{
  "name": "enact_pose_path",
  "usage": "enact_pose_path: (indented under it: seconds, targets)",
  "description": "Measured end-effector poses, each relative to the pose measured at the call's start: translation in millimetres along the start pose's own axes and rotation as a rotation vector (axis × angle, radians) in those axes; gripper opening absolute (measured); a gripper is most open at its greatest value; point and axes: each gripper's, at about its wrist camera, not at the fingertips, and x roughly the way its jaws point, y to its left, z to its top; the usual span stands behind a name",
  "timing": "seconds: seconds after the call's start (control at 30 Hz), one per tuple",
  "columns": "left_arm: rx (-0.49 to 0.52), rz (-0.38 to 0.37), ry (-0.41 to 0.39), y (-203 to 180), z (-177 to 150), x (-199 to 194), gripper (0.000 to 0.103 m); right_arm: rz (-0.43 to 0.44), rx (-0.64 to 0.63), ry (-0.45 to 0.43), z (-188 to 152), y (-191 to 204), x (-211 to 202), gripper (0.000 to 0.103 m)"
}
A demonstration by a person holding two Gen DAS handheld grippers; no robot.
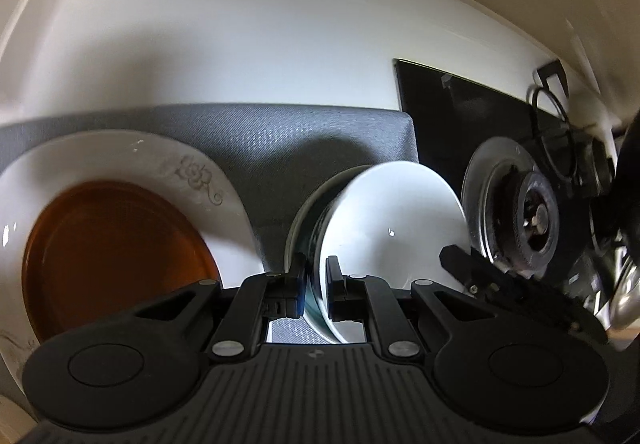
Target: Organize plates and bowls
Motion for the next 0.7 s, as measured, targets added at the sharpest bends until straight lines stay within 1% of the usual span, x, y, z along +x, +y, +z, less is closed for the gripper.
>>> enact_pose_path:
  seconds: [0.2, 0.33, 0.5, 0.57, 0.6, 0.7]
  targets:
    - [-0.045, -0.009, 0.018, 3.8, 1.8, 0.1, 0.01, 0.004, -0.01, -0.007, -0.7, -0.3, -0.2, 0.007]
    - [-0.121, -0.035, 0.054, 12.3, 3.6, 1.2, 0.01, -0.029, -0.101, -0.045, -9.3, 11.2, -5.8, 0.007]
    - [-0.157, -0.038, 0.066, 14.2, 4.0, 0.8, 0.01, -0.017, -0.077, -0.048, -8.4, 6.6, -4.8, 0.007]
    - [-0.207, -0.056, 0.076, 20.2, 3.8, -0.5, 0.011, -0.014, -0.09, -0.046, -8.3, 6.5, -4.8, 0.008]
    - [-0.216, -0.058, 0.073, 20.8, 3.0, -1.0, 0.011, -0.013, -0.101, -0.049, -9.5, 6.8, -4.8, 0.008]
    - [-0.192, -0.04, 0.065, 15.5, 1.6, -1.7, 0.011, -0.029, -0.156, -0.07, -14.7, 11.4, -5.8, 0.008]
